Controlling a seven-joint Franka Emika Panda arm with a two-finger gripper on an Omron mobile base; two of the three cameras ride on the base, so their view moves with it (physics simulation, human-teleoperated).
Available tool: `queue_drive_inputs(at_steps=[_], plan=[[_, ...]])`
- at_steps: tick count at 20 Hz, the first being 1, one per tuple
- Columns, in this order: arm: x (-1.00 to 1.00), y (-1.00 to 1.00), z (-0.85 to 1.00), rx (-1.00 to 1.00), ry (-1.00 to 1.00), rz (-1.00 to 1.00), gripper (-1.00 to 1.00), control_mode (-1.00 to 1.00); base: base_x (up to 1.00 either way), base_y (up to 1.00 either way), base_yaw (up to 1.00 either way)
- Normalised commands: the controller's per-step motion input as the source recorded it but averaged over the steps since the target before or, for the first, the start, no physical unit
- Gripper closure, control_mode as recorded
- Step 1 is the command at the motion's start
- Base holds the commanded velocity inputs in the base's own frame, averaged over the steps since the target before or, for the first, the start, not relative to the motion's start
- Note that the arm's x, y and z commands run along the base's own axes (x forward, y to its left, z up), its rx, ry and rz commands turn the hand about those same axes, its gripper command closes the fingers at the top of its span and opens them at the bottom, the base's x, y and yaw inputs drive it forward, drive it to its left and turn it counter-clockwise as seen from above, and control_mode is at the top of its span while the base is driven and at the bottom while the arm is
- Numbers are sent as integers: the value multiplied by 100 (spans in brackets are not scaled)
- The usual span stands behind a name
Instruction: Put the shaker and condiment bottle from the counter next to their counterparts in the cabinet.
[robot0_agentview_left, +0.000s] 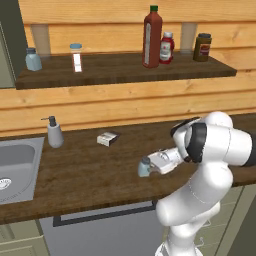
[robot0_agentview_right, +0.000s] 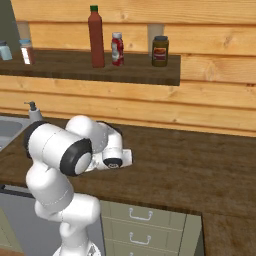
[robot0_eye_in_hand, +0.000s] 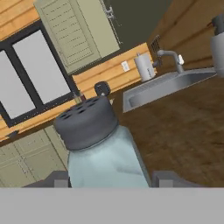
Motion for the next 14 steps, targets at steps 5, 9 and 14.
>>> queue_drive_inputs(at_steps=[5,9,14], plan=[[0,33,54,-10,-2,-2,100,-100,0,0,0],[-10,29,76,-6,-2,-4,100,-100,0,0,0],[-19,20,82,-11,-8,-5,100,-100,0,0,0]])
